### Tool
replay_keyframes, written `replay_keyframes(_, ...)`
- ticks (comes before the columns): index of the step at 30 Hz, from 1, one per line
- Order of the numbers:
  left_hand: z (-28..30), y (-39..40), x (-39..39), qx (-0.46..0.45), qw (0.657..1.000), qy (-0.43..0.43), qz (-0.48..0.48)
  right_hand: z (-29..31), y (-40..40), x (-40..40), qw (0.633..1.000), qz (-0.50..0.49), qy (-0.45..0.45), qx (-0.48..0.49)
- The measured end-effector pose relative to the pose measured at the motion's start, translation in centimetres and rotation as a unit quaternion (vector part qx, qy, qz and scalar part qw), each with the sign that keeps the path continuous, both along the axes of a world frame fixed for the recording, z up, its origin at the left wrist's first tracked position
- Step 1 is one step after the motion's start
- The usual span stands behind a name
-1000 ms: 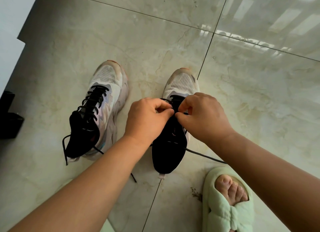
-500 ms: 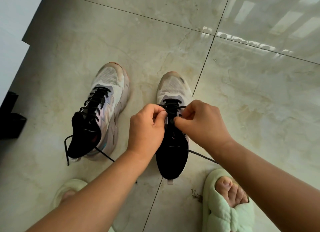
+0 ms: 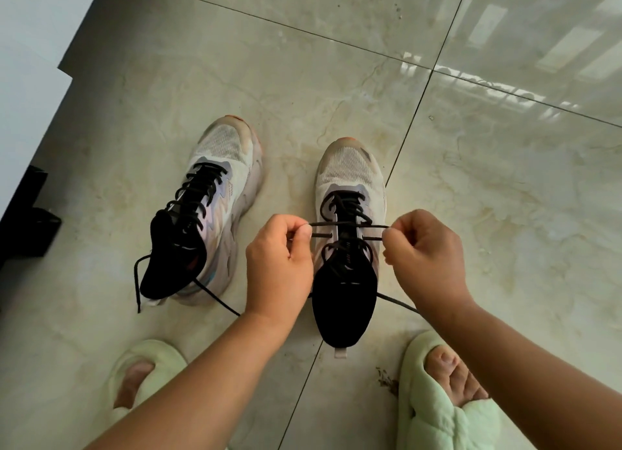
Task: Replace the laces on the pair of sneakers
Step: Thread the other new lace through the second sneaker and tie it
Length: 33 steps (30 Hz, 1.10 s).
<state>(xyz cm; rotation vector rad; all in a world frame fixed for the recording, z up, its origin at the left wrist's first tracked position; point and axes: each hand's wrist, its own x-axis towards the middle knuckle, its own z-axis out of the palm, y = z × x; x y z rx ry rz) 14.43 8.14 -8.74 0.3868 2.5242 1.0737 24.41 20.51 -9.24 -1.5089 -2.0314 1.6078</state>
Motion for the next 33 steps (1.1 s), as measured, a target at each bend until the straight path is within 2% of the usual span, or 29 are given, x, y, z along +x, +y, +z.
replay_keyframes(3,0.0,0.6,0.7,0.011,0.997,-0.041,0.063,-0.2,-0.3,0.0,0.999,-0.034,0.012,-0.007)
replay_keyframes(6,0.4,1.1,0.4,0.046,0.996,-0.071,0.006,0.2,-0.1,-0.3,0.999,0.030,0.041,0.001)
replay_keyframes(9,0.9,1.4,-0.9,0.042,0.993,-0.015,-0.113,0.7,0.1,-0.9,0.992,0.107,0.059,0.033)
replay_keyframes(12,1.1,1.8,-1.5,0.005,0.987,0.064,-0.150,0.8,0.4,-1.1,0.971,0.177,0.026,0.157)
replay_keyframes(15,0.8,1.5,-1.3,-0.004,0.995,0.037,-0.096,0.6,0.8,-0.5,0.967,0.161,-0.005,0.198)
replay_keyframes(17,0.4,1.4,-0.9,0.025,0.998,-0.050,0.008,0.2,0.6,0.2,0.975,0.117,-0.031,0.186)
replay_keyframes(19,0.3,1.7,-0.3,0.087,0.979,-0.140,0.121,-0.1,0.4,0.4,0.981,0.081,-0.059,0.167)
replay_keyframes(21,0.4,1.7,0.3,0.126,0.969,-0.163,0.134,-0.1,0.3,0.2,0.981,0.081,-0.075,0.160)
replay_keyframes(24,0.8,1.2,0.2,0.112,0.984,-0.134,0.031,0.4,0.6,-0.6,0.978,0.140,-0.036,0.152)
replay_keyframes(27,1.0,1.1,-0.1,0.101,0.984,-0.146,0.018,0.8,0.8,-1.4,0.952,0.244,0.003,0.186)
replay_keyframes(29,1.1,1.2,0.0,0.071,0.990,-0.118,0.019,0.9,1.0,-1.7,0.929,0.293,-0.021,0.224)
replay_keyframes(31,1.0,1.1,-0.1,0.042,0.998,-0.053,-0.006,0.7,1.2,-1.7,0.924,0.285,-0.050,0.250)
replay_keyframes(33,1.0,0.8,-0.4,0.021,0.999,0.016,-0.035,0.6,1.1,-1.4,0.936,0.235,-0.068,0.254)
